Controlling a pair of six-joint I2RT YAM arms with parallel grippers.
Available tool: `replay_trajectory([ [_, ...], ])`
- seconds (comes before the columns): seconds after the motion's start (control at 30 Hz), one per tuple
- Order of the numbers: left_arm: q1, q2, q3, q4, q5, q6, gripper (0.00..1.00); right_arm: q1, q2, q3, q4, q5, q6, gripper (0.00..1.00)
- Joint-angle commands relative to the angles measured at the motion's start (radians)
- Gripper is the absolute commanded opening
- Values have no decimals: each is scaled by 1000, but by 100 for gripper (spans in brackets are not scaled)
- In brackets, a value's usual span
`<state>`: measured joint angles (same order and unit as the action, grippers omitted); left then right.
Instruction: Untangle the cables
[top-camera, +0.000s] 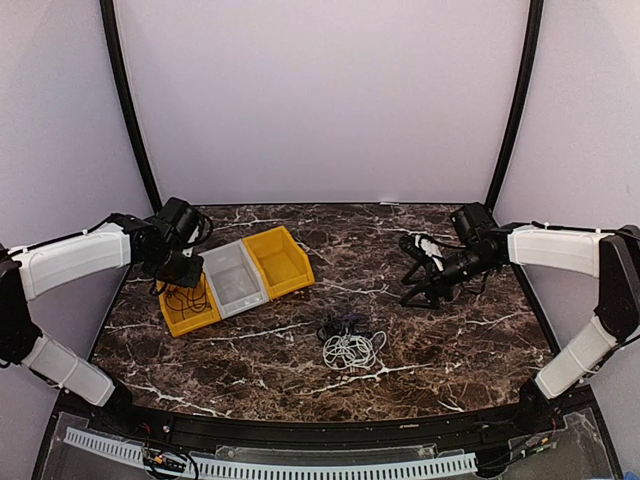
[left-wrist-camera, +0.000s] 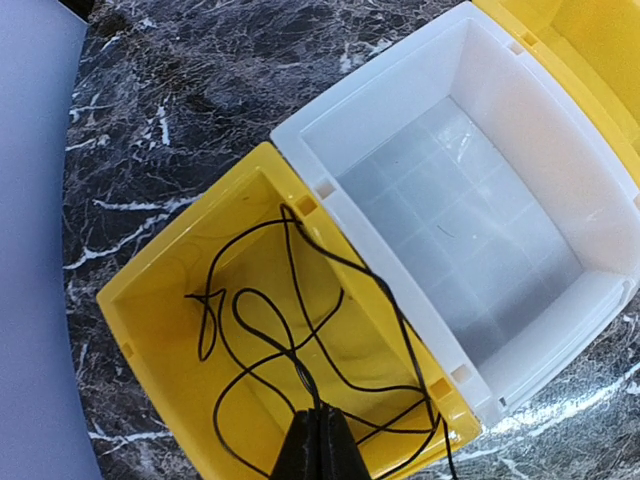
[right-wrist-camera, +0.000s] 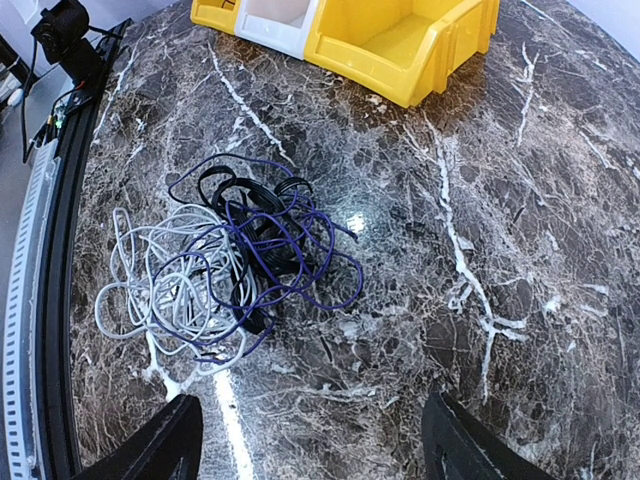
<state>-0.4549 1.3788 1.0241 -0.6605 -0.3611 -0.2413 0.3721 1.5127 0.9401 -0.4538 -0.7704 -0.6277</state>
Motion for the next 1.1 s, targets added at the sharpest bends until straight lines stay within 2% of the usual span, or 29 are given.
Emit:
replay_trajectory([
  [0.0,5,19,-63,130,83,-33,0,-4,10,9,-2,-12,-13,77],
  [0.3,5,82,-121,169,78,-93,0,-4,22,12,-7,-12,-17,77],
  [0.5,7,68,-142,183,67,-111,1,-4,23,14,-12,-15,-22,77],
  [0.63,8,45,-134,152,38,-107,11,-4,20,13,-16,-15,-23,77],
  [0.9,21,-56,-106,94,0,-85,39,-4,14,14,-18,-18,-27,78],
  [1.07,21,-134,-69,44,34,-96,47,-4,12,11,-19,-21,-27,78],
])
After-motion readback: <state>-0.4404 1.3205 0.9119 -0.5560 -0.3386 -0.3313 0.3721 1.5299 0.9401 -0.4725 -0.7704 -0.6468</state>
